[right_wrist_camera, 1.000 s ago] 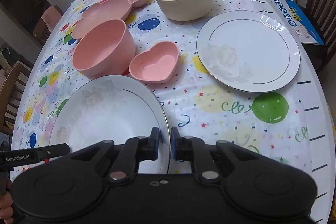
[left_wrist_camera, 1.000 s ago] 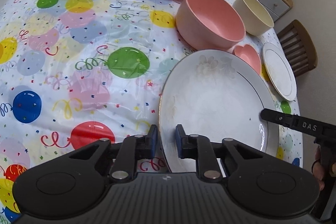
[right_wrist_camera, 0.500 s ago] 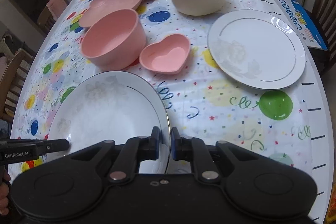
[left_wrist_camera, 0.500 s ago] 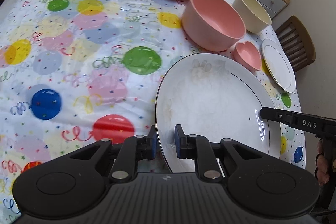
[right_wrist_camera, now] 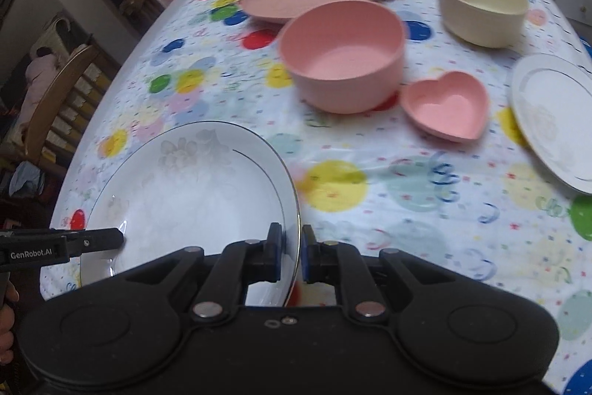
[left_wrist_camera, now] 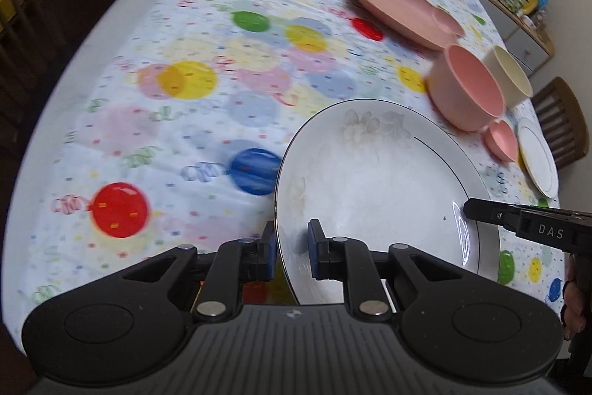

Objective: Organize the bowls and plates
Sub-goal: 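Carry the large white plate with both grippers toward the table edge by the chairs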

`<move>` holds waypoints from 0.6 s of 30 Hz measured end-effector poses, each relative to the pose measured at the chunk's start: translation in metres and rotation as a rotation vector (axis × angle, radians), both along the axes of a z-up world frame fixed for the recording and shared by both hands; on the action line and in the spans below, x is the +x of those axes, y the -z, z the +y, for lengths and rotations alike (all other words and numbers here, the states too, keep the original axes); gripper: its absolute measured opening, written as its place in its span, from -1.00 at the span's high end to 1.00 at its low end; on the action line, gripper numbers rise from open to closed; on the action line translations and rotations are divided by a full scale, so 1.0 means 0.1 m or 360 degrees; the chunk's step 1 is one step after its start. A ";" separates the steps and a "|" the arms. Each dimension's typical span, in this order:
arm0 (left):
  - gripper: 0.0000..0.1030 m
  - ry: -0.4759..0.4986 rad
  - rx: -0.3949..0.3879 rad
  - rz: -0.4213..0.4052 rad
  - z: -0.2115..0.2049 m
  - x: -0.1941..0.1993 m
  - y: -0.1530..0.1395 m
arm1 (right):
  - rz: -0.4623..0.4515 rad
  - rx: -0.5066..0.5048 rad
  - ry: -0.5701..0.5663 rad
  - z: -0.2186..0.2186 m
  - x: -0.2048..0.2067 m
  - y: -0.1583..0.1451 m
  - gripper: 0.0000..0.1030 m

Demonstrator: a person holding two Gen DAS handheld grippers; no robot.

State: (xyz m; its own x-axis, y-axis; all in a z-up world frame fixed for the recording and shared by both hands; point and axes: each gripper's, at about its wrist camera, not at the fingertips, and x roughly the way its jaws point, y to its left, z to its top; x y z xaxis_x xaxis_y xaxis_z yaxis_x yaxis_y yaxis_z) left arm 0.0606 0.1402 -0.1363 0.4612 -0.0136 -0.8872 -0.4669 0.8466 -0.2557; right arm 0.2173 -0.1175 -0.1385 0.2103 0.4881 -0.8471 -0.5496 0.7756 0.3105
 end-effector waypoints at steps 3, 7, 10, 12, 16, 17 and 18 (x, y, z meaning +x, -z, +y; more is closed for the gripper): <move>0.69 -0.0056 0.0023 0.0011 0.15 -0.13 0.01 | -0.0006 -0.0002 -0.0062 0.23 -0.08 0.01 0.83; 0.69 -0.0119 0.0036 0.0025 0.30 -0.32 0.01 | -0.0006 0.0001 -0.0129 0.52 -0.19 0.05 0.83; 0.69 -0.0147 0.0038 0.0038 0.36 -0.42 0.03 | -0.0002 0.0008 -0.0175 0.66 -0.27 0.07 0.83; 0.69 -0.0164 0.0035 0.0043 0.38 -0.47 0.06 | 0.0003 0.0008 -0.0197 0.73 -0.32 0.09 0.83; 0.70 -0.0181 0.0019 0.0046 0.41 -0.54 0.10 | 0.0010 -0.0004 -0.0213 0.82 -0.40 0.12 0.82; 0.70 -0.0182 0.0016 0.0045 0.41 -0.55 0.11 | 0.0010 -0.0008 -0.0214 0.83 -0.42 0.13 0.82; 0.70 -0.0182 0.0013 0.0045 0.41 -0.55 0.12 | 0.0011 -0.0012 -0.0215 0.84 -0.43 0.14 0.82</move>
